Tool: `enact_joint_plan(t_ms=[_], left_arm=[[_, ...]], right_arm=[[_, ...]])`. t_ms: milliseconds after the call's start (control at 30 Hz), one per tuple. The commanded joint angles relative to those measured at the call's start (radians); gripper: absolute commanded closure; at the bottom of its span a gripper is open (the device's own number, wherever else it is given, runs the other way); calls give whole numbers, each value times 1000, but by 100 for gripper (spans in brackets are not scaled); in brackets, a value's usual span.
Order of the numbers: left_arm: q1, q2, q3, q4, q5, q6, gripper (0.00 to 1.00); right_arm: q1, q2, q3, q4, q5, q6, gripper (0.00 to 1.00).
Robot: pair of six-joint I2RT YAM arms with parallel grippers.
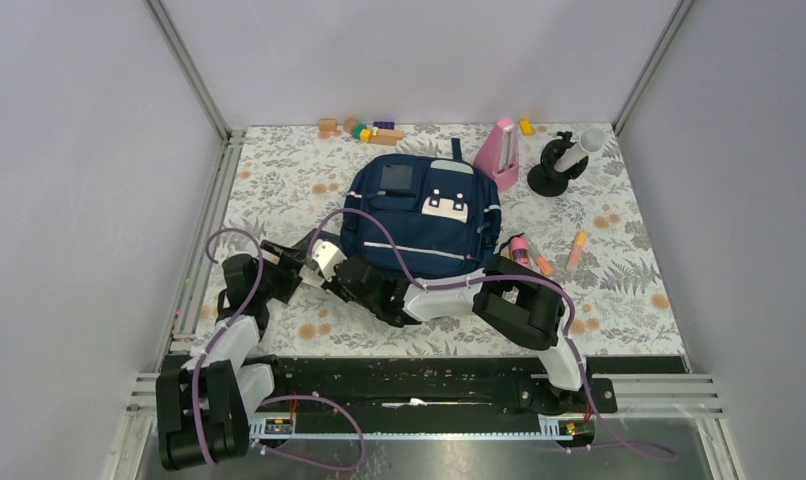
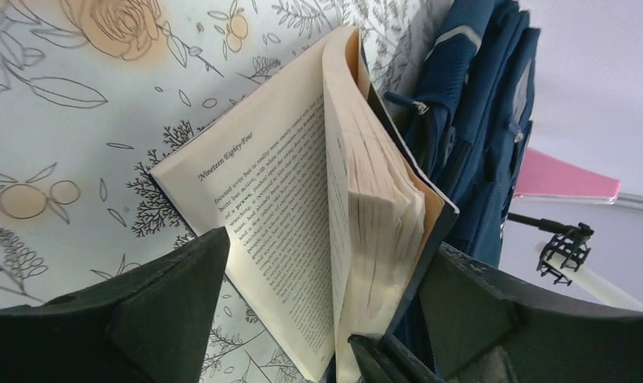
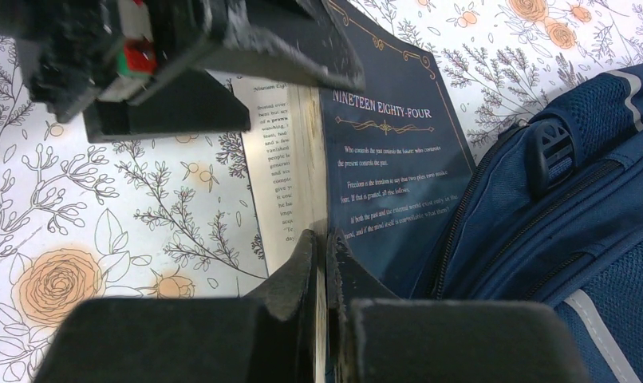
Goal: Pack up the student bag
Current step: Pick up the book from the center of the board.
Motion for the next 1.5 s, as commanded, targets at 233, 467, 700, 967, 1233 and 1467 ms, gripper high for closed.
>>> enact_joint_plan(t_ms=[233,467,700,967,1233,1467], left_arm=[[-128,75,59,161,-45,-25,55],[-126,44,101,75,-88,40,99],[-25,-139,218,-187,-111,208,100],[11,-333,425,-462,-121,398,100],[11,-424,579,-536,155,634,100],[-14,-445,649,-478,466,588,100]], right_arm=[[-34,-88,-8,73,69,-3,100],[-34,-155,-58,79,55,-7,82],[-63,-345,-97,-80,22,14,35],[-172,-519,-1,-403,-206,118,23],[-323,-655,43,-601,-433,241,21],[-419,-759,2,-596,-734,348,18]])
